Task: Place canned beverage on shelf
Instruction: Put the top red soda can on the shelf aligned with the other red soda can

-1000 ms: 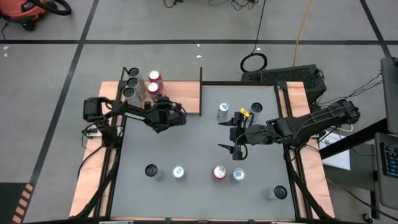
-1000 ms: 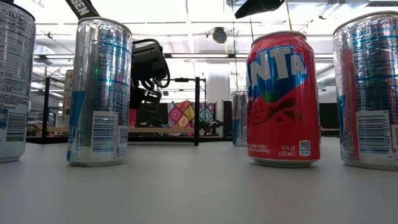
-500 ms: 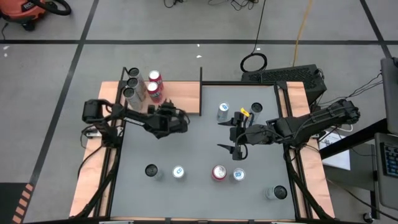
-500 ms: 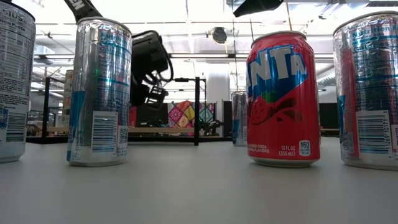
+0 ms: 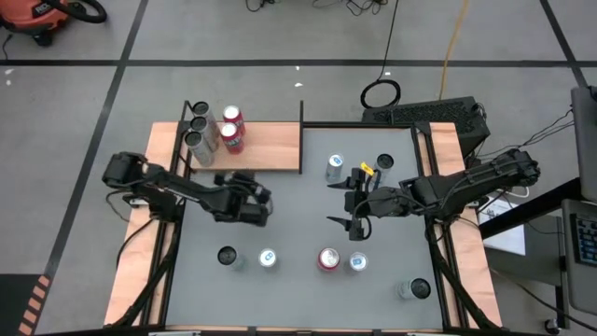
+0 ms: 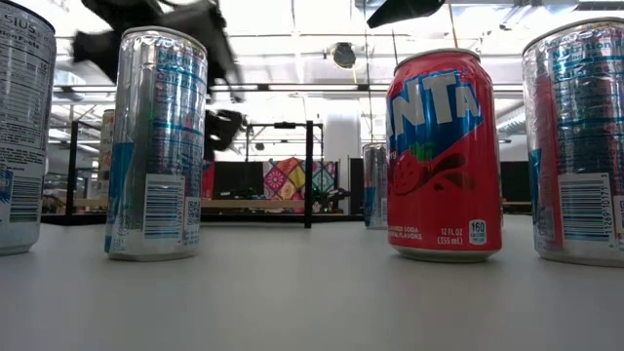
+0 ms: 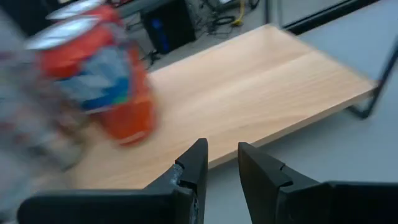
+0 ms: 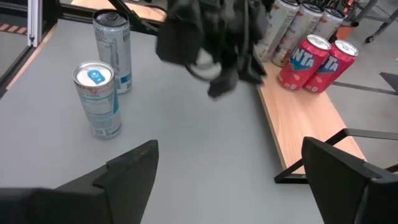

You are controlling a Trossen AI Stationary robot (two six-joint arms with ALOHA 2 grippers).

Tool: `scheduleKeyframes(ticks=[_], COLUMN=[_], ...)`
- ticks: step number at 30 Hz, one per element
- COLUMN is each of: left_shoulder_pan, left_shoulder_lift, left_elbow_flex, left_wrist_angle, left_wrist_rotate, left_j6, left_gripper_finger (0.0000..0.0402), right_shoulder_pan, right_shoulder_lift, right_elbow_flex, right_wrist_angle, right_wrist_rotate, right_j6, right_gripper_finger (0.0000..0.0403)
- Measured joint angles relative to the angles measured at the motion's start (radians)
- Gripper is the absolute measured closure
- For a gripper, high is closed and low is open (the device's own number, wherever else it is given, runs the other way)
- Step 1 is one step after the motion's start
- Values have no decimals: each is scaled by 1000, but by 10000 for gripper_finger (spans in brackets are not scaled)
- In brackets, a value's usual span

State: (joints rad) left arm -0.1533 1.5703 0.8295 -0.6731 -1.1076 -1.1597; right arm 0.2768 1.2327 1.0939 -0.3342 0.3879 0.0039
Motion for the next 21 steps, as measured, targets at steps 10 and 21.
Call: scheduleKeyframes(ticks=[10,21], left_shoulder_pan=[-137,-139], left_shoulder_lift=[-167,-243], left_elbow_flex=[-27,-181], left_wrist_angle=[-468,-435], left_wrist_rotate=[-50,-87], left_j6=[-354,-415], left_gripper_finger=[316,316], right_shoulder_pan=[0,-2], right_shoulder_lift=[11,13], right_elbow_flex=[0,0], right_wrist_angle=[-17,-84], right_wrist_rotate=[0,1], right_j6=[-45,-124], right_gripper_finger=[74,74])
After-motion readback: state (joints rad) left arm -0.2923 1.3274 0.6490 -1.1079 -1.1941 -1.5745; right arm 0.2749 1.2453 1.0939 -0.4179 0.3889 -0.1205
